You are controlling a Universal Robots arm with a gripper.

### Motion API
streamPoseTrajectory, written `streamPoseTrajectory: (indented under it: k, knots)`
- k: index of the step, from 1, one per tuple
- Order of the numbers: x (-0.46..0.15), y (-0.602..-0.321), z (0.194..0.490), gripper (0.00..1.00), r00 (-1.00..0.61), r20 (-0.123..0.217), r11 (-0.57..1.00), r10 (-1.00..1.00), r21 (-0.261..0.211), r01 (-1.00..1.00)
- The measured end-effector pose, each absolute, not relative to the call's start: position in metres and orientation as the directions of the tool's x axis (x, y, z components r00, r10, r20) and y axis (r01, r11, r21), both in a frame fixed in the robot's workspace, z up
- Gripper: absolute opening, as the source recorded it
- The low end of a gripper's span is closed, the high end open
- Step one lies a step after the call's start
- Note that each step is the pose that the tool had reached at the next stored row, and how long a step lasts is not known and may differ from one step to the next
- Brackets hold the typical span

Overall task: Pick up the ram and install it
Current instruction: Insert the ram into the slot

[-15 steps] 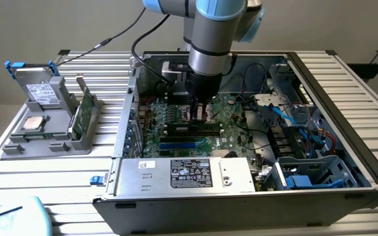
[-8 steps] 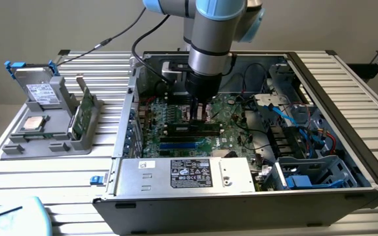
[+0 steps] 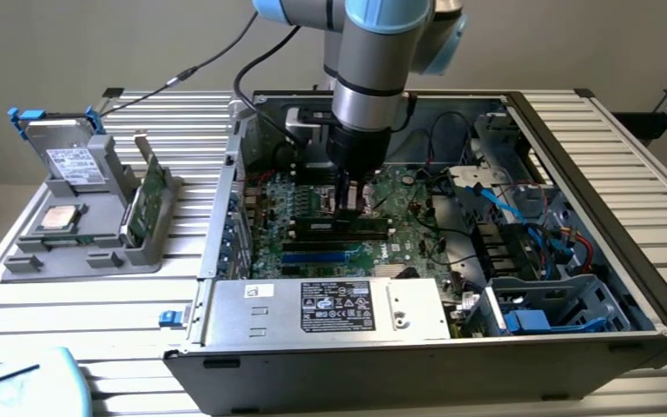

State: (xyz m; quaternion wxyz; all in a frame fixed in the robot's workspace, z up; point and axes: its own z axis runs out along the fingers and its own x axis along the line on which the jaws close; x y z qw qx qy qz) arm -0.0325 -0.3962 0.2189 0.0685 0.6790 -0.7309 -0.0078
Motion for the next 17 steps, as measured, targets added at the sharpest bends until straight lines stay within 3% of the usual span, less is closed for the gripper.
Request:
streamPoseTrajectory:
  k: [17]
  knots:
    - [-0.0325,-0.3933,0.2179,0.15,-0.069,0.114,0.08,-0.991,0.103,-0.991]
